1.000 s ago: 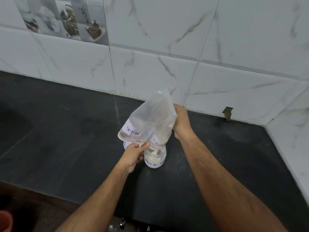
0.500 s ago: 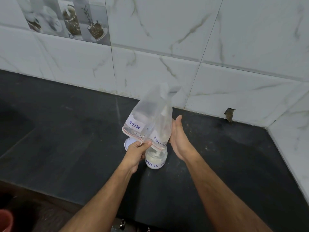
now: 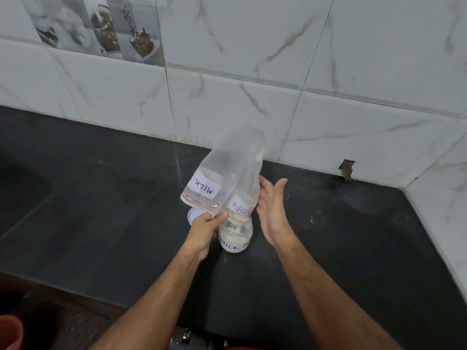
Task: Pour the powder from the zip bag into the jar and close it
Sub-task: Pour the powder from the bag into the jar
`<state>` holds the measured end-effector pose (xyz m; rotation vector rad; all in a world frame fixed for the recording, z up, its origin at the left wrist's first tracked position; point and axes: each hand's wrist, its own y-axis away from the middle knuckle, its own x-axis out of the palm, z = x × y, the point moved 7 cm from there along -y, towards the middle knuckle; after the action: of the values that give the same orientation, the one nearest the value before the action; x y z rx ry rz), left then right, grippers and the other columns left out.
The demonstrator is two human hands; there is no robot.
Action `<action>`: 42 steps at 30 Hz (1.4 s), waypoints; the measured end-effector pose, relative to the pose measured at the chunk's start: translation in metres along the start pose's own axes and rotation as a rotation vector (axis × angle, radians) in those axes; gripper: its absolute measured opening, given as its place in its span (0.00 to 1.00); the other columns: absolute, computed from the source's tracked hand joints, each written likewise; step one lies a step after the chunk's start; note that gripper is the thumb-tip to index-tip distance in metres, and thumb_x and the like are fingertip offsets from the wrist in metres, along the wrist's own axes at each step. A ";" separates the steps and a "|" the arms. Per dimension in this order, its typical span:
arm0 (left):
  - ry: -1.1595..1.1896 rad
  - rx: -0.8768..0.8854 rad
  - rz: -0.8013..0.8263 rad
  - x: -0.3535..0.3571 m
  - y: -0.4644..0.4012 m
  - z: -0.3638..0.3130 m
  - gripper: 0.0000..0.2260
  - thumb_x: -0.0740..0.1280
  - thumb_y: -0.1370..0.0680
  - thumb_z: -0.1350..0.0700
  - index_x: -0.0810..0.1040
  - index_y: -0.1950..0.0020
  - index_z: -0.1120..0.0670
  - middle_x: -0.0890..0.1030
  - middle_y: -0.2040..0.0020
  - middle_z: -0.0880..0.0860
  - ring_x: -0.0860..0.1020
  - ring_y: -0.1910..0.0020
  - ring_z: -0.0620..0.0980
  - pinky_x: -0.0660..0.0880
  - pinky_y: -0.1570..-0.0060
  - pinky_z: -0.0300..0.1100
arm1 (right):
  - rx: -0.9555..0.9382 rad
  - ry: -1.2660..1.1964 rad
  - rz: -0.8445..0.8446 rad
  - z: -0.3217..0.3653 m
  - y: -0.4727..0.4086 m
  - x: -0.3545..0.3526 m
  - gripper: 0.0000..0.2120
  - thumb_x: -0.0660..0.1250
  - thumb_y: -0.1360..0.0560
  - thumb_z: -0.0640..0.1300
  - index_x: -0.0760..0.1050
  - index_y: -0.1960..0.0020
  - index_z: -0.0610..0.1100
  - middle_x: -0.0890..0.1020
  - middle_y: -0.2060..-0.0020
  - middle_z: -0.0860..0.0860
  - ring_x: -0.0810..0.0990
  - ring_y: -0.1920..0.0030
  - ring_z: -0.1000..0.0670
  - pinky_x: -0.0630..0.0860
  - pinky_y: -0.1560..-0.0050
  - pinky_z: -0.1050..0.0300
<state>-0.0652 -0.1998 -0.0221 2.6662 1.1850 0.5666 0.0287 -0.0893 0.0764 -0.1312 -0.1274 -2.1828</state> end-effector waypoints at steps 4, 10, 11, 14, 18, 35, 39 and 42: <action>-0.010 -0.015 -0.013 -0.001 0.001 0.001 0.10 0.69 0.22 0.56 0.82 0.64 0.50 0.81 0.71 0.42 0.75 0.75 0.35 0.67 0.75 0.30 | -0.042 0.051 0.053 0.000 0.004 0.006 0.50 0.50 0.32 0.81 0.68 0.25 0.46 0.80 0.32 0.50 0.78 0.31 0.50 0.78 0.36 0.53; 0.001 -0.025 -0.017 -0.002 0.001 0.003 0.12 0.70 0.22 0.56 0.85 0.66 0.48 0.82 0.69 0.42 0.76 0.74 0.35 0.69 0.75 0.27 | -0.073 0.050 0.053 0.000 0.006 0.007 0.49 0.52 0.34 0.81 0.68 0.27 0.47 0.81 0.33 0.52 0.78 0.32 0.52 0.78 0.36 0.55; 0.009 -0.022 -0.014 -0.002 0.001 0.002 0.10 0.70 0.22 0.56 0.85 0.63 0.49 0.84 0.68 0.42 0.77 0.74 0.35 0.70 0.75 0.27 | -0.066 0.042 0.039 0.001 0.006 0.007 0.51 0.52 0.34 0.82 0.67 0.25 0.47 0.79 0.32 0.52 0.77 0.31 0.52 0.77 0.35 0.56; 0.051 -0.001 0.007 0.001 0.001 0.000 0.07 0.70 0.22 0.58 0.85 0.59 0.53 0.85 0.66 0.45 0.79 0.72 0.36 0.72 0.72 0.28 | -0.080 0.039 0.054 0.001 0.006 0.012 0.50 0.51 0.34 0.81 0.64 0.23 0.48 0.79 0.31 0.52 0.77 0.30 0.52 0.77 0.35 0.55; 0.050 0.009 -0.001 0.002 -0.001 0.000 0.13 0.70 0.22 0.59 0.83 0.67 0.51 0.80 0.73 0.44 0.77 0.74 0.36 0.71 0.73 0.27 | -0.053 -0.015 -0.019 0.000 0.006 0.008 0.64 0.51 0.42 0.86 0.52 0.18 0.47 0.64 0.21 0.49 0.65 0.22 0.51 0.65 0.28 0.56; 0.049 0.057 -0.007 -0.001 -0.002 0.000 0.13 0.70 0.23 0.60 0.86 0.66 0.50 0.83 0.70 0.44 0.77 0.74 0.35 0.72 0.73 0.26 | 0.004 -0.100 -0.067 -0.018 -0.003 0.012 0.56 0.49 0.39 0.86 0.56 0.19 0.57 0.67 0.22 0.53 0.68 0.24 0.52 0.66 0.24 0.44; 0.020 0.058 -0.040 -0.002 -0.003 -0.001 0.11 0.71 0.23 0.60 0.85 0.65 0.52 0.84 0.68 0.45 0.78 0.74 0.35 0.73 0.73 0.27 | 0.008 -0.030 -0.002 -0.020 -0.003 0.021 0.45 0.50 0.32 0.82 0.66 0.24 0.58 0.76 0.28 0.50 0.75 0.29 0.48 0.72 0.29 0.42; -0.009 0.074 -0.027 -0.001 -0.001 -0.008 0.04 0.72 0.24 0.60 0.86 0.58 0.55 0.87 0.62 0.48 0.82 0.68 0.38 0.75 0.69 0.28 | -0.040 -0.004 -0.160 -0.011 -0.009 -0.001 0.48 0.66 0.29 0.72 0.56 0.20 0.46 0.73 0.27 0.46 0.75 0.29 0.48 0.73 0.29 0.42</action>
<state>-0.0700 -0.1994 -0.0151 2.7059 1.2610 0.5163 0.0215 -0.0849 0.0653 -0.1524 -0.0991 -2.3454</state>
